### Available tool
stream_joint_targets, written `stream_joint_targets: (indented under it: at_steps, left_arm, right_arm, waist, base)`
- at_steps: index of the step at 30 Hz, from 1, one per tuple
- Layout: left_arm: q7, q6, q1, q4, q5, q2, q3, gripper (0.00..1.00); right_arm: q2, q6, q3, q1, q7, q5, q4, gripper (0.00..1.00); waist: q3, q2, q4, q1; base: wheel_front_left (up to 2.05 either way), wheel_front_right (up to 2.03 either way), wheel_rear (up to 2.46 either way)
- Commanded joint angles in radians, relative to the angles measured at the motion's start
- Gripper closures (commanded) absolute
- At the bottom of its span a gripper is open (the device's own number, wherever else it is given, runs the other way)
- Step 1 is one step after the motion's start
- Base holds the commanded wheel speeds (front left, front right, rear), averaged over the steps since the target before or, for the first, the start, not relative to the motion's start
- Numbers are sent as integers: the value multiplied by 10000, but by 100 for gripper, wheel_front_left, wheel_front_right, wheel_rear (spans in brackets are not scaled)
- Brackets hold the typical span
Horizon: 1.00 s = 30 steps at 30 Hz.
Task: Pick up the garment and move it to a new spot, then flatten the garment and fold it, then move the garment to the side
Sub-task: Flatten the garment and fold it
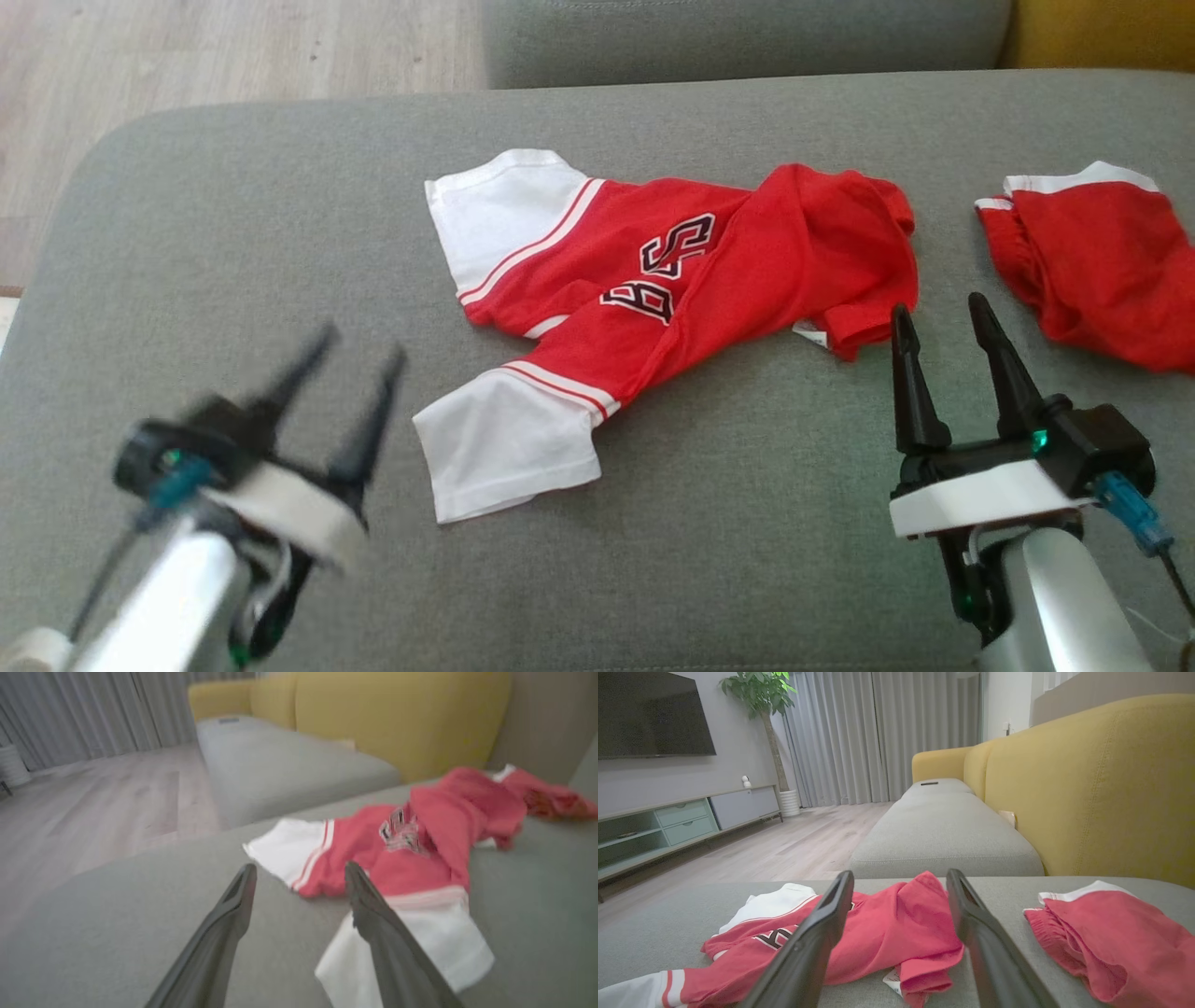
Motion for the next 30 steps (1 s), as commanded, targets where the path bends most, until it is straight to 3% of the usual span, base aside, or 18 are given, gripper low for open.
stream_joint_targets:
  at_steps: [1, 5, 10, 13, 19, 30]
  left_arm:
    - [-53, 272, -295, -682, -238, -77, 1104, 0]
    - [-53, 547, 50, -1732, -627, -1256, 2847, 0]
    - [-53, 191, 361, -2126, -373, -2703, 4191, 0]
    - [-53, -200, 314, -1882, -40, -3228, 4528, 0]
    - [9, -556, -715, -72, 770, -3141, 4224, 0]
    - [2239, -908, -4206, 3846, 1013, -2445, 2678, 0]
  right_arm:
    - [-37, -9, 253, -143, -65, -20, -364, 0]
    - [-37, -9, 287, -116, -65, 21, -430, 0]
    - [-37, -9, 379, -171, -65, 105, -569, 0]
    - [-37, -9, 432, -269, -65, 136, -622, 0]
    - [-37, -9, 461, -527, -65, 72, -818, 0]
    - [-37, -9, 596, -886, -65, 63, -857, 0]
  waist:
    - [-8, 0, -47, 0]
    - [21, 0, -190, 0]
    - [143, 0, -432, 0]
    - [277, 0, -593, 0]
    - [857, 0, -861, 0]
    - [2020, 0, -1406, 0]
  base:
    - [0, 0, 0]
    - [0, 0, 0]
    - [0, 0, 0]
    - [0, 0, 0]
    - [0, 0, 0]
    - [0, 0, 0]
